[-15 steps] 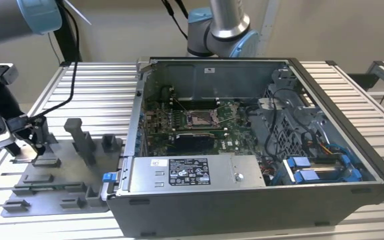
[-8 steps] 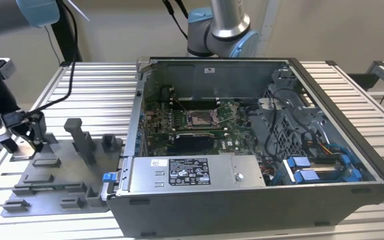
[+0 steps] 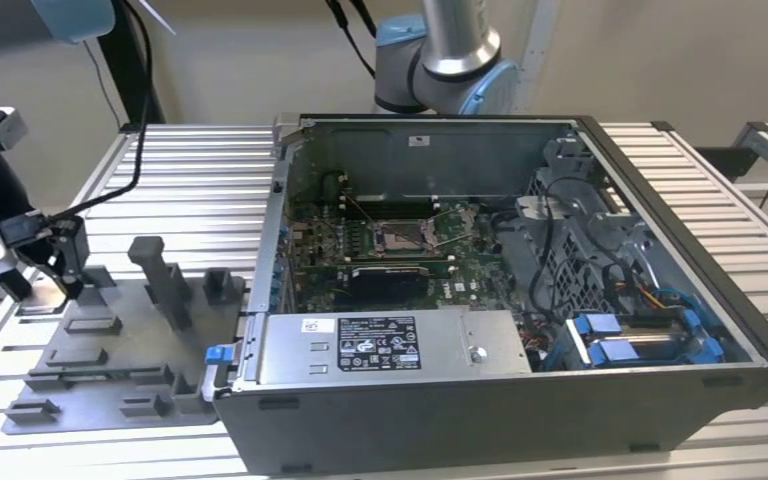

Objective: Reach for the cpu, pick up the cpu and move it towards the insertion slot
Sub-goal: 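Pick up the cpu and move it towards the insertion slot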

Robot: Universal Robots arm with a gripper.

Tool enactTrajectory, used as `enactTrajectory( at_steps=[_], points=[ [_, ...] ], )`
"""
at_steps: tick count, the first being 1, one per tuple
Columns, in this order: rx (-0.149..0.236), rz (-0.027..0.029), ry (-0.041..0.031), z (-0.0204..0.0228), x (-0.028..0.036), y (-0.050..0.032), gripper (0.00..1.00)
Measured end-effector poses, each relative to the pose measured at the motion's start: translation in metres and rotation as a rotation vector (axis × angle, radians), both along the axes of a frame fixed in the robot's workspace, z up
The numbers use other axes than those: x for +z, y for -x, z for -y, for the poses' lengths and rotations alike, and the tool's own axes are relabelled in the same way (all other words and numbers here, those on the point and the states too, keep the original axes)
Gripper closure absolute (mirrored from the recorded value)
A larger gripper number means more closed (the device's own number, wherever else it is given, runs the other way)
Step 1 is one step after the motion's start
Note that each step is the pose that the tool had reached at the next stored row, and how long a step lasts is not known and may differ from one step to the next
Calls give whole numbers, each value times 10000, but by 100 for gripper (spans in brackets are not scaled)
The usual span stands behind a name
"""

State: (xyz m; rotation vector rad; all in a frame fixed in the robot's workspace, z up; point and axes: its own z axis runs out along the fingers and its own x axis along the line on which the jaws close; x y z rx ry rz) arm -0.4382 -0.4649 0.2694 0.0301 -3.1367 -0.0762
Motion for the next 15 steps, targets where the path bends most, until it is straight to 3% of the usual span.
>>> enactTrajectory(
  at_steps=[15],
  points=[
    [-1,-1,-1,0,152,0,100]
  ],
)
